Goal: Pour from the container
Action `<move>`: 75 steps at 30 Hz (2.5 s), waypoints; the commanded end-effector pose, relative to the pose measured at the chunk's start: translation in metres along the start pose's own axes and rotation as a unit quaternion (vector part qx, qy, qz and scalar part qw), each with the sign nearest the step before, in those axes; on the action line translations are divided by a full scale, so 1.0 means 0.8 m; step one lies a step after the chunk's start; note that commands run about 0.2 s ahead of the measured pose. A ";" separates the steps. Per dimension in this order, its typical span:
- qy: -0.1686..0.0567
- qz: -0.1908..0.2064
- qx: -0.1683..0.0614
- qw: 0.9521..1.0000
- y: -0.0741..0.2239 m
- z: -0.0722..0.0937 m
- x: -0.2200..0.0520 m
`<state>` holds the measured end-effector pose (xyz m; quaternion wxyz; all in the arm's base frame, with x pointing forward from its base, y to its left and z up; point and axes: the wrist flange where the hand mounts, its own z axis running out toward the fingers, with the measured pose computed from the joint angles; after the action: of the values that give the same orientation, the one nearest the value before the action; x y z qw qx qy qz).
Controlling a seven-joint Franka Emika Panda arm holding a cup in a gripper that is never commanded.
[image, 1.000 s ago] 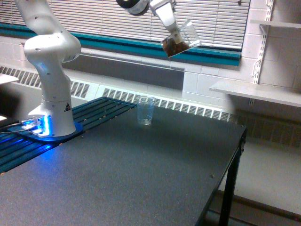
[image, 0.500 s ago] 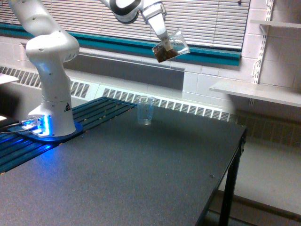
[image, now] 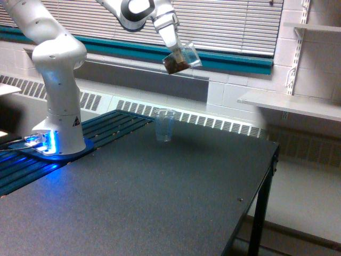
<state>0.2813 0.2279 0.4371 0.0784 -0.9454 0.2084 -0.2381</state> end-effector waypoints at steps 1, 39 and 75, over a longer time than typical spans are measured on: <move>-0.008 0.046 0.001 0.999 -0.013 -0.014 -0.043; -0.069 0.277 -0.053 0.957 -0.013 -0.003 -0.142; -0.160 0.379 -0.072 0.909 0.010 0.047 -0.186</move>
<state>0.1754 0.2919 0.3477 0.1278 -0.8184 0.5597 -0.0244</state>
